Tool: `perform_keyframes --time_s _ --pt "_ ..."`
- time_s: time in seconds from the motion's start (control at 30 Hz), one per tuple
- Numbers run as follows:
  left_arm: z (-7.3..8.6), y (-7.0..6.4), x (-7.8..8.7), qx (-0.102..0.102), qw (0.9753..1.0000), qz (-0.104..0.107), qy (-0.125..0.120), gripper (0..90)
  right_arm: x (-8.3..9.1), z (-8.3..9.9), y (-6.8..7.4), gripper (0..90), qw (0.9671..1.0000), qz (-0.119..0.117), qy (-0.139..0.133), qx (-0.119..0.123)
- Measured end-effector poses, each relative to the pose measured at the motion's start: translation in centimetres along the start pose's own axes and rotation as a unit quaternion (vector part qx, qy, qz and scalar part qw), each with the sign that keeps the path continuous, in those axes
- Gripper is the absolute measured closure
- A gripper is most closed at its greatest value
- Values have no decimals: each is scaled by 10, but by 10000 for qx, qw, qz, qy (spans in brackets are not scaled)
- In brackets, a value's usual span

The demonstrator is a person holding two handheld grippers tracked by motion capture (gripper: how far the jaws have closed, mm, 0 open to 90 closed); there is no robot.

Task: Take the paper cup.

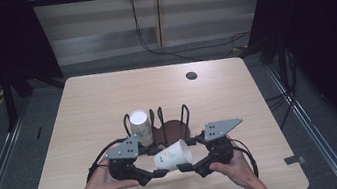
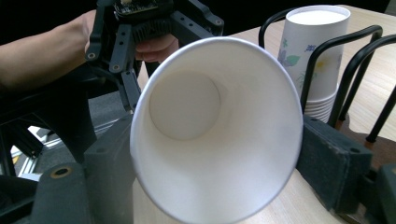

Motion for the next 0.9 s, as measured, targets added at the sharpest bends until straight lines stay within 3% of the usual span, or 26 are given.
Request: perform_keyframes --time_s 0.4,0.6,0.77,0.9 --pt "1 1 -1 -78 9999 98 31 365 1 1 0 234 9999 -134 31 -42" --pt "2 2 0 -47 9999 119 -21 362 2 -1 1 252 10000 -41 30 -14" --pt "1 -2 0 -141 9999 -11 73 325 3 -2 3 267 9999 -118 31 -11" --pt "1 1 0 -7 10000 -35 4 318 5 -3 1 280 9999 -107 10 -4"
Point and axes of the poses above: each handheld gripper's, and its own axes: x roughly backward along the jaws, z roughly out of its underside, y roughly to its left, the point moved 8 cm from there along -x, roughly forward along the jaws, and after that the axes turned 12 degrees about y, right-handed, at the moved point
